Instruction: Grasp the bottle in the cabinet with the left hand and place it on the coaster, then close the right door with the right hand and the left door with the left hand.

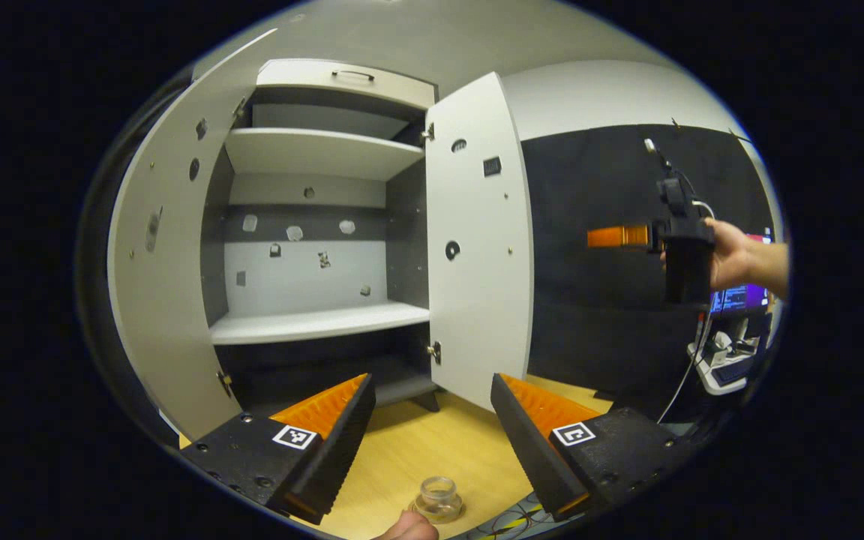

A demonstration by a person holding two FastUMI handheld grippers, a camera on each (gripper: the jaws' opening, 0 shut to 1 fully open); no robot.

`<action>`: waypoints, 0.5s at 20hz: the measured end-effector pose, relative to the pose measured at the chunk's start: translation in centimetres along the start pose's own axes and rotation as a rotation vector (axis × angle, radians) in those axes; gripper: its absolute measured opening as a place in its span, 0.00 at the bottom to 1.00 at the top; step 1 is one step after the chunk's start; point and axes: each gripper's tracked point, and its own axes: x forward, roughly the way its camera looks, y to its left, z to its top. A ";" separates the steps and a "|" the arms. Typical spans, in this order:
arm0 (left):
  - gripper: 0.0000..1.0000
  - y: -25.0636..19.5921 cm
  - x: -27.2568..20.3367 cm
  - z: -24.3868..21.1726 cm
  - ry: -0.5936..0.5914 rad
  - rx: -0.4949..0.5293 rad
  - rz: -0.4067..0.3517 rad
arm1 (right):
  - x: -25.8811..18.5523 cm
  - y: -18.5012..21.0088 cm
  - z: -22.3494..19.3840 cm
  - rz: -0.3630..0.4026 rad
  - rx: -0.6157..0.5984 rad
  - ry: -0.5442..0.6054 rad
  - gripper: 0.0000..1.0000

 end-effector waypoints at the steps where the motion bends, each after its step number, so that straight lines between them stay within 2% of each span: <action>1: 0.98 0.5 -0.1 1.4 -0.005 -0.013 0.008 | 1.3 -0.6 0.5 -0.003 -0.008 -0.004 0.98; 5: 0.98 3.4 -0.6 5.5 -0.021 0.001 0.064 | 6.7 -0.4 1.8 0.019 0.031 0.008 0.98; 8: 0.98 6.6 -1.8 6.7 -0.031 -0.007 0.122 | 11.2 2.4 2.0 0.070 0.050 0.034 0.98; 9: 0.98 7.8 -2.3 6.6 -0.016 -0.009 0.144 | 12.2 3.4 2.2 0.088 0.053 0.040 0.93; 10: 0.98 9.1 -2.8 6.5 -0.004 -0.014 0.164 | 13.0 4.6 2.8 0.118 0.060 0.036 0.98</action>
